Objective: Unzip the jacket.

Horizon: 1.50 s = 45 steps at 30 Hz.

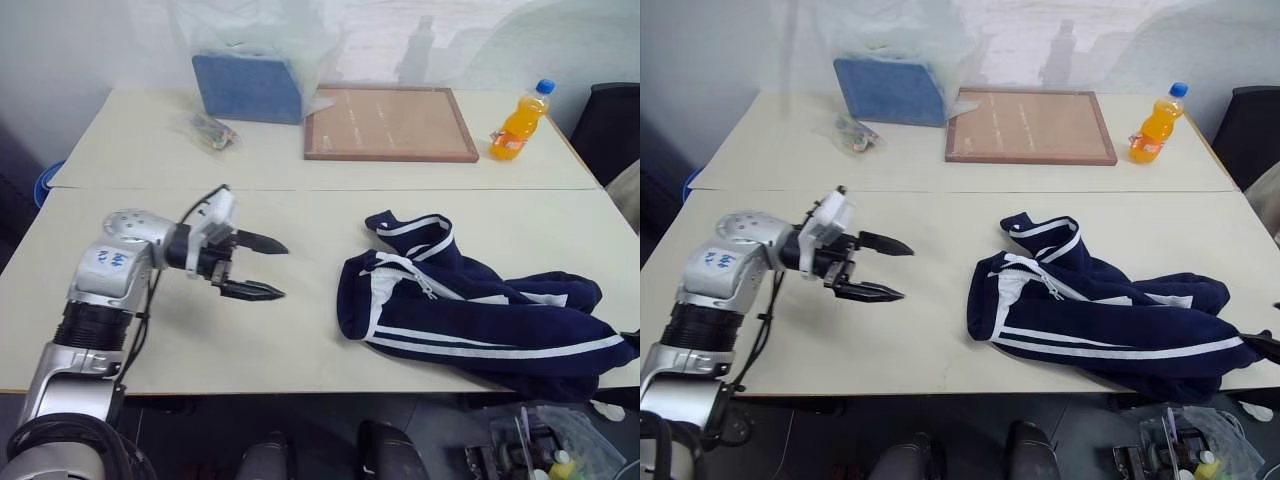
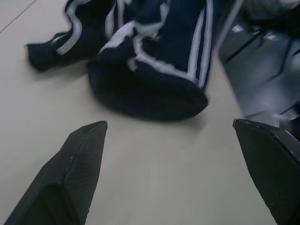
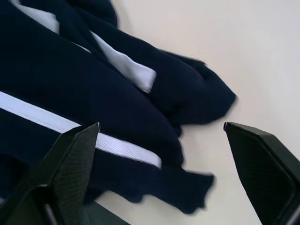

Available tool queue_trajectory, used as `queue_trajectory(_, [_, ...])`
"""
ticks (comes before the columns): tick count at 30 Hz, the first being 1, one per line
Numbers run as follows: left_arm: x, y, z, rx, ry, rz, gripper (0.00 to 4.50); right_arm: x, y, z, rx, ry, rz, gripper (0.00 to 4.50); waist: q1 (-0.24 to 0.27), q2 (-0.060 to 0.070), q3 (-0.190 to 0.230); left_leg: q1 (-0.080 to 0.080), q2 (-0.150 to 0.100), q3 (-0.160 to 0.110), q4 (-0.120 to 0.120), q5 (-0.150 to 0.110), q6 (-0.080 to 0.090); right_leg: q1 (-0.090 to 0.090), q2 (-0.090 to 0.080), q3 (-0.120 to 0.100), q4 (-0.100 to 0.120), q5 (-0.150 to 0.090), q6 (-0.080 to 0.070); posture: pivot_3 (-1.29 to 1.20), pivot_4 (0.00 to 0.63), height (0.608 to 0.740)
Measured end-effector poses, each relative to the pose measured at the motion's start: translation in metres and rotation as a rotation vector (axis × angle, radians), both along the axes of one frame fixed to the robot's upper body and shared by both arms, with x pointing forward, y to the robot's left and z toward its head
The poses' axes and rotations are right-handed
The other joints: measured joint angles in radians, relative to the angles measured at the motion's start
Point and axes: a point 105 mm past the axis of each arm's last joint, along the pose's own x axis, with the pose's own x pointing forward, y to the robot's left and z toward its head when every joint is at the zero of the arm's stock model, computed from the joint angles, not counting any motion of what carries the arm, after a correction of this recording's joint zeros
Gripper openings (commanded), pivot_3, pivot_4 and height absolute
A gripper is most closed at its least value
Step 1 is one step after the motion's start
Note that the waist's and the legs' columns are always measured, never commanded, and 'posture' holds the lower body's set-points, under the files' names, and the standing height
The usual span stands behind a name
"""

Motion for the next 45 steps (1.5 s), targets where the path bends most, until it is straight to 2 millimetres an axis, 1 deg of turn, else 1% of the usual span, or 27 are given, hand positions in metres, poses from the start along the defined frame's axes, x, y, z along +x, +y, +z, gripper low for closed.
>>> queue_trajectory(1, [-0.004,-0.011,-0.001,-0.005,0.044,-0.033,4.50,0.001,0.012,0.003,-0.002,-0.014,0.036,4.43,0.001,0.000,0.000,0.000,0.000,0.000,0.000,0.000,0.000,0.000,0.000,0.000,0.000,0.000,0.000,0.00,0.150,0.740])
queue_trajectory(3, [-0.008,-0.027,-0.005,0.009,0.115,-0.062,4.50,0.001,0.030,0.010,-0.002,-0.037,0.077,4.43,0.006,0.000,0.000,0.000,0.000,-0.001,0.000,0.000,0.000,0.000,0.000,0.000,0.000,0.000,0.000,0.00,0.150,0.740])
queue_trajectory(5, [-0.006,-0.041,-0.015,0.069,0.169,-0.044,4.50,0.000,0.046,0.015,0.003,-0.054,0.106,4.43,0.011,0.000,0.000,0.001,0.000,-0.002,0.000,0.000,0.000,0.000,0.001,0.001,0.000,0.000,0.000,0.00,0.150,0.740])
queue_trajectory(7, [-0.001,-0.050,-0.026,0.138,0.198,-0.012,4.50,-0.001,0.058,0.017,0.011,-0.070,0.127,4.43,0.017,0.000,0.000,0.001,0.000,-0.001,0.000,0.000,0.000,0.000,0.001,0.001,0.000,0.000,0.000,0.00,0.150,0.740])
queue_trajectory(9, [0.004,-0.051,-0.039,0.204,0.215,0.035,4.50,-0.003,0.069,0.018,0.012,-0.065,0.143,4.43,0.018,0.000,0.000,0.001,0.000,-0.002,0.000,0.000,0.000,0.000,0.001,0.001,0.000,0.000,0.000,0.00,0.150,0.740])
queue_trajectory(11, [0.010,-0.052,-0.047,0.228,0.215,0.065,4.50,-0.005,0.075,0.019,0.020,-0.073,0.139,4.43,0.019,0.000,0.000,0.000,0.000,-0.002,0.000,0.000,0.000,0.000,0.001,0.001,0.000,0.000,0.000,0.00,0.150,0.740])
queue_trajectory(12, [0.010,-0.053,-0.047,0.225,0.214,0.066,4.50,-0.006,0.075,0.020,0.020,-0.079,0.137,4.43,0.019,0.000,0.000,0.000,0.000,-0.003,0.000,0.000,0.000,0.000,0.001,0.001,0.000,0.000,0.000,0.00,0.150,0.740])
queue_trajectory(17, [0.013,-0.076,-0.036,0.181,0.238,0.033,4.50,-0.006,0.084,0.025,0.013,-0.100,0.143,4.43,0.024,-0.001,0.000,-0.001,-0.001,-0.003,0.002,0.000,0.000,0.000,0.000,0.000,0.000,0.000,0.000,0.00,0.150,0.740])
queue_trajectory(20, [0.012,-0.080,-0.037,0.176,0.234,0.019,4.50,-0.005,0.088,0.026,0.014,-0.107,0.144,4.43,0.020,-0.001,0.000,-0.001,0.000,-0.004,0.001,0.000,0.000,-0.001,0.000,0.000,0.000,0.000,0.000,0.00,0.150,0.740])
queue_trajectory(22, [0.012,-0.082,-0.040,0.187,0.219,0.014,4.50,-0.005,0.088,0.026,0.018,-0.108,0.136,4.43,0.018,-0.001,0.000,0.000,0.000,-0.004,0.001,0.000,0.000,-0.001,0.001,0.001,0.000,0.000,0.000,0.00,0.150,0.740])
queue_trajectory(26, [0.013,-0.086,-0.052,0.224,0.237,0.021,4.50,-0.004,0.090,0.029,0.015,-0.125,0.133,4.43,0.019,-0.001,0.000,0.000,0.000,-0.004,0.001,0.000,0.000,-0.001,0.000,0.001,0.000,0.000,0.000,0.00,0.150,0.740])
queue_trajectory(34, [0.015,-0.105,-0.056,0.210,0.267,0.020,4.50,-0.002,0.108,0.039,0.027,-0.167,0.178,4.43,0.023,-0.001,0.001,-0.001,-0.001,-0.006,0.001,0.000,0.000,-0.001,0.000,0.001,0.000,0.000,0.000,0.00,0.150,0.740])
queue_trajectory(37, [0.013,-0.115,-0.052,0.198,0.265,0.001,3.93,-0.002,0.108,0.039,0.030,-0.167,0.174,4.50,0.022,-0.001,0.001,-0.001,-0.001,-0.006,0.001,0.000,0.000,-0.001,0.000,0.001,0.000,0.000,0.000,0.00,0.150,0.740])
queue_trajectory(39, [0.013,-0.118,-0.050,0.196,0.257,-0.005,3.32,-0.001,0.108,0.039,0.029,-0.169,0.171,4.50,0.021,-0.001,0.001,-0.001,-0.001,-0.006,0.001,0.000,0.000,-0.001,0.000,0.001,0.000,0.000,0.000,0.00,0.150,0.740])
queue_trajectory(42, [0.015,-0.115,-0.051,0.206,0.255,0.008,2.44,-0.002,0.108,0.038,0.028,-0.166,0.165,4.50,0.020,-0.001,0.001,-0.001,-0.001,-0.007,0.001,0.000,0.000,-0.001,0.000,0.001,0.000,0.000,0.000,0.00,0.150,0.740])
queue_trajectory(45, [0.016,-0.111,-0.053,0.212,0.270,0.030,1.41,-0.002,0.107,0.036,0.028,-0.158,0.159,4.50,0.020,-0.001,0.001,-0.001,-0.001,-0.007,0.001,0.000,0.000,-0.001,0.000,0.001,0.000,0.000,0.000,0.00,0.150,0.740])
